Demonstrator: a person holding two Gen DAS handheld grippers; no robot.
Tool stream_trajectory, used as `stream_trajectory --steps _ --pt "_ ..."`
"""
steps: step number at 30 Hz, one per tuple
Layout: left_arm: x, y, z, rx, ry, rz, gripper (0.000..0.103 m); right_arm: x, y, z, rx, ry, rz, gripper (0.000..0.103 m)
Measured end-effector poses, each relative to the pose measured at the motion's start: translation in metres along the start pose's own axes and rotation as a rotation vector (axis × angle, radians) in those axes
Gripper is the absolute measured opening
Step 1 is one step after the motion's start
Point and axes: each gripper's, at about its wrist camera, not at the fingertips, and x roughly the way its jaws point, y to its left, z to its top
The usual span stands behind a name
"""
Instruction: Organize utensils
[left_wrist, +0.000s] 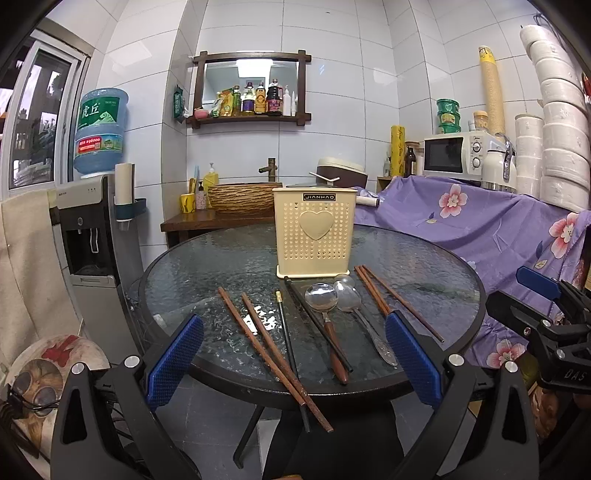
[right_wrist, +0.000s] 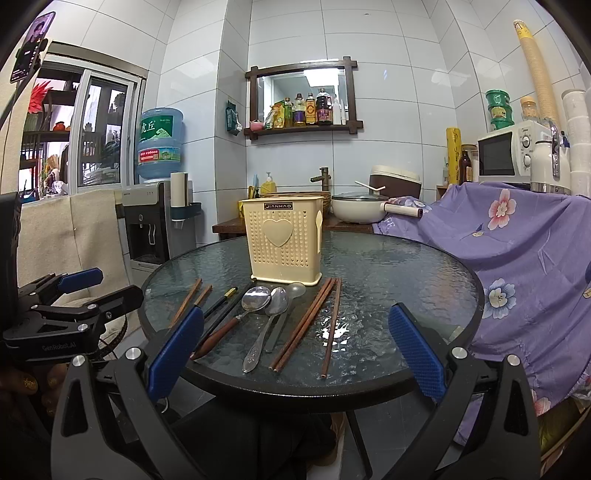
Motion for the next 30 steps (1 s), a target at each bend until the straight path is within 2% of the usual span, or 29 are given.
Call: stream_trajectory --steps 30 --pt "-0.0011 -0.0025 0.0010 0.004 0.007 -0.004 0.097 0.0008 0.0008 0.0003 0.003 0.006 0.002 0.098"
